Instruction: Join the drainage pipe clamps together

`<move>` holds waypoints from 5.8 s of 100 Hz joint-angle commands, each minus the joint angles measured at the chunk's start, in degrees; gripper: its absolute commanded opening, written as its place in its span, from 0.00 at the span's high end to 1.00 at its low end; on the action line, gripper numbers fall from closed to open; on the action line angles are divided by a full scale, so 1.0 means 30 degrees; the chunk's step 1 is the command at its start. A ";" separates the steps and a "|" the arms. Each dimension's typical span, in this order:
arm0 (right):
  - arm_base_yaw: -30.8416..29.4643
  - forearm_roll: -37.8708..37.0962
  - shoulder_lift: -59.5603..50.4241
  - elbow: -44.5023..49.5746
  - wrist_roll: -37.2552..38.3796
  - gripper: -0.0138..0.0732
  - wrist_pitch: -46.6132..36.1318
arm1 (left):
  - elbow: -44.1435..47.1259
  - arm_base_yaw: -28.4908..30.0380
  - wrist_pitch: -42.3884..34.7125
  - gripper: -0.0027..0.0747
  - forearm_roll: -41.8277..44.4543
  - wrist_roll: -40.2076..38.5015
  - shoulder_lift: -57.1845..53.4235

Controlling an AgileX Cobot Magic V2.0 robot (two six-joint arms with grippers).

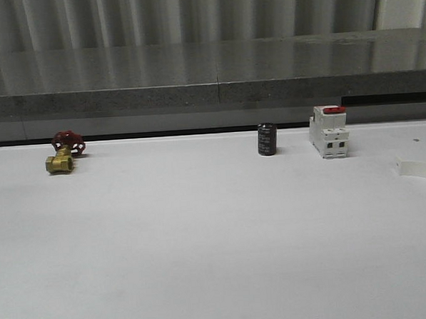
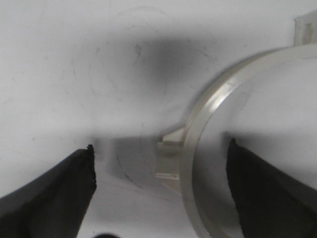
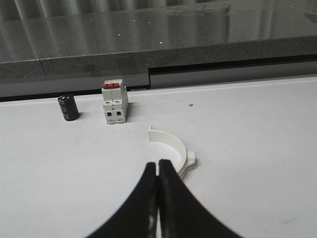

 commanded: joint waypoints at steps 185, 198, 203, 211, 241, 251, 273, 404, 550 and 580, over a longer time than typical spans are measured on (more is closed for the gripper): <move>-0.0094 -0.0069 -0.0263 -0.0282 -0.0106 0.92 -0.1543 | -0.0524 -1.4767 -0.0269 0.98 0.0931 -1.2674 -0.3565; -0.0094 -0.0069 -0.0263 -0.0282 -0.0106 0.92 -0.1543 | -0.0524 -1.5263 -0.0487 0.98 0.0979 -1.3489 -0.2222; -0.0094 -0.0069 -0.0263 -0.0282 -0.0106 0.92 -0.1543 | -0.0524 -1.5263 -0.0482 0.98 0.1023 -1.3696 -0.1844; -0.0094 -0.0069 -0.0263 -0.0282 -0.0106 0.92 -0.1543 | -0.0524 -1.5263 -0.0482 0.98 0.1107 -1.4060 -0.1393; -0.0094 -0.0069 -0.0263 -0.0282 -0.0106 0.92 -0.1543 | -0.0524 -1.5263 -0.0731 0.97 0.1152 -1.4111 -0.0861; -0.0094 -0.0069 -0.0263 -0.0282 -0.0106 0.92 -0.1543 | -0.0524 -1.5263 -0.0660 0.86 0.1089 -1.4111 -0.0861; -0.0094 -0.0069 -0.0263 -0.0282 -0.0106 0.92 -0.1543 | -0.0524 -1.5263 -0.0200 0.23 0.0986 -1.4111 -0.0861; -0.0094 -0.0069 -0.0263 -0.0282 -0.0106 0.92 -0.1543 | 0.9407 -0.7195 -0.3807 0.12 0.0939 -0.7987 -2.1547; -0.0094 -0.0069 0.7448 -0.8369 0.0476 0.92 0.3619 | 1.7797 -0.7280 -0.4338 0.99 -0.0351 -0.7973 -3.4609; -0.0094 -0.0069 1.4736 -1.2876 0.0476 0.92 0.5841 | 1.7797 -0.7280 -0.4338 0.99 -0.0351 -0.7973 -3.4609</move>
